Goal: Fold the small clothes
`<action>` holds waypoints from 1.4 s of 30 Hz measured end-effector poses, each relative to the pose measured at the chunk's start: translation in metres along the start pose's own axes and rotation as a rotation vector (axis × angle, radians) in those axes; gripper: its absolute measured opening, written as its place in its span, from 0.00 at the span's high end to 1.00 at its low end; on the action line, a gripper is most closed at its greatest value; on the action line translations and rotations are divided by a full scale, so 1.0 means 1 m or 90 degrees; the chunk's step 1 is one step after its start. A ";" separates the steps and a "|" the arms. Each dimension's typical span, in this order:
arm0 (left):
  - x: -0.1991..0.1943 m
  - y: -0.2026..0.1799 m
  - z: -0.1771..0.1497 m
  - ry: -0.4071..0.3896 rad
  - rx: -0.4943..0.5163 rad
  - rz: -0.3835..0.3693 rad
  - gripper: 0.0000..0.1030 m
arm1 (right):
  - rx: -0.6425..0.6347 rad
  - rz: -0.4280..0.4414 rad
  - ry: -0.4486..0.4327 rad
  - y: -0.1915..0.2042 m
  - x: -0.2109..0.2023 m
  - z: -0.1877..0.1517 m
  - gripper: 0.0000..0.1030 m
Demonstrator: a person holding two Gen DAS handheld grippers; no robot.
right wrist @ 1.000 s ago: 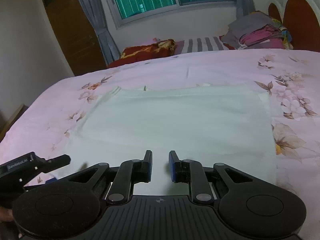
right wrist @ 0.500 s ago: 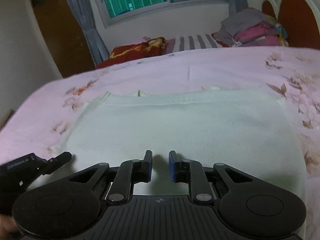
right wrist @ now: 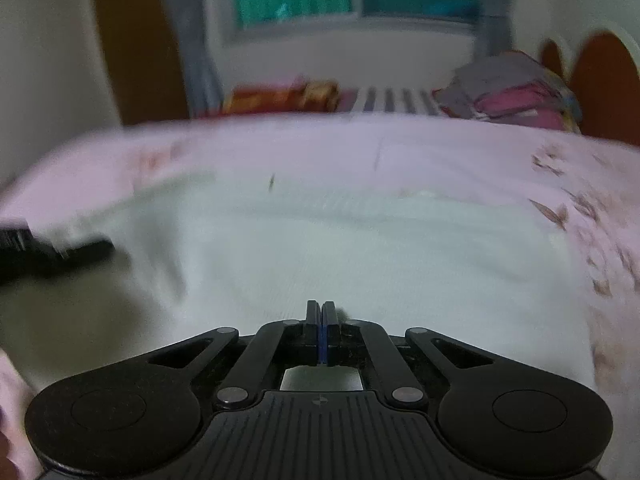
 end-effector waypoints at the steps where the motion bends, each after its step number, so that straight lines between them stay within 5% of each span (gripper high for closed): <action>1: 0.001 -0.013 0.002 0.005 0.030 -0.008 0.93 | 0.017 0.007 -0.012 -0.007 -0.008 0.002 1.00; 6: 0.010 -0.098 -0.006 0.051 0.199 -0.053 0.93 | 0.125 -0.003 -0.052 -0.064 -0.048 0.011 1.00; 12: 0.043 -0.183 -0.069 0.182 0.343 -0.089 0.92 | 0.223 -0.024 -0.104 -0.138 -0.103 0.027 1.00; 13: 0.053 -0.194 -0.084 0.226 0.359 -0.104 0.88 | 0.243 -0.024 -0.104 -0.150 -0.111 0.028 1.00; 15: 0.067 -0.212 -0.116 0.293 0.386 -0.124 0.54 | 0.286 -0.023 -0.091 -0.174 -0.121 0.028 0.97; 18: 0.053 -0.226 -0.127 0.293 0.365 -0.175 0.55 | 0.307 -0.036 -0.108 -0.197 -0.139 0.028 0.39; 21: 0.027 -0.214 -0.102 0.228 0.336 -0.175 0.57 | 0.313 -0.024 -0.116 -0.208 -0.156 0.029 0.39; 25: 0.018 -0.162 -0.057 0.167 0.287 -0.078 0.60 | 0.309 0.051 -0.082 -0.196 -0.153 0.031 0.55; 29: 0.035 -0.126 -0.036 0.181 0.255 -0.023 0.62 | 0.271 0.065 -0.046 -0.170 -0.128 0.035 0.59; 38: 0.076 -0.101 -0.051 0.232 0.232 -0.060 0.62 | 0.242 0.026 0.018 -0.160 -0.057 0.048 0.60; 39: 0.079 -0.097 -0.052 0.239 0.221 -0.063 0.63 | 0.228 0.020 0.024 -0.159 -0.050 0.047 0.88; 42: 0.080 -0.096 -0.055 0.245 0.200 -0.078 0.64 | 0.162 -0.005 0.007 -0.152 -0.043 0.056 0.95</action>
Point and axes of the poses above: each gripper's, at about its wrist camera, not at the fingertips, and x roughly the way its jaws point, y to its left, z to its top, the point moved 5 cm from there along x, roughly the way its jaws point, and after that the axes turned 11 degrees about x, right-handed, at the moved point
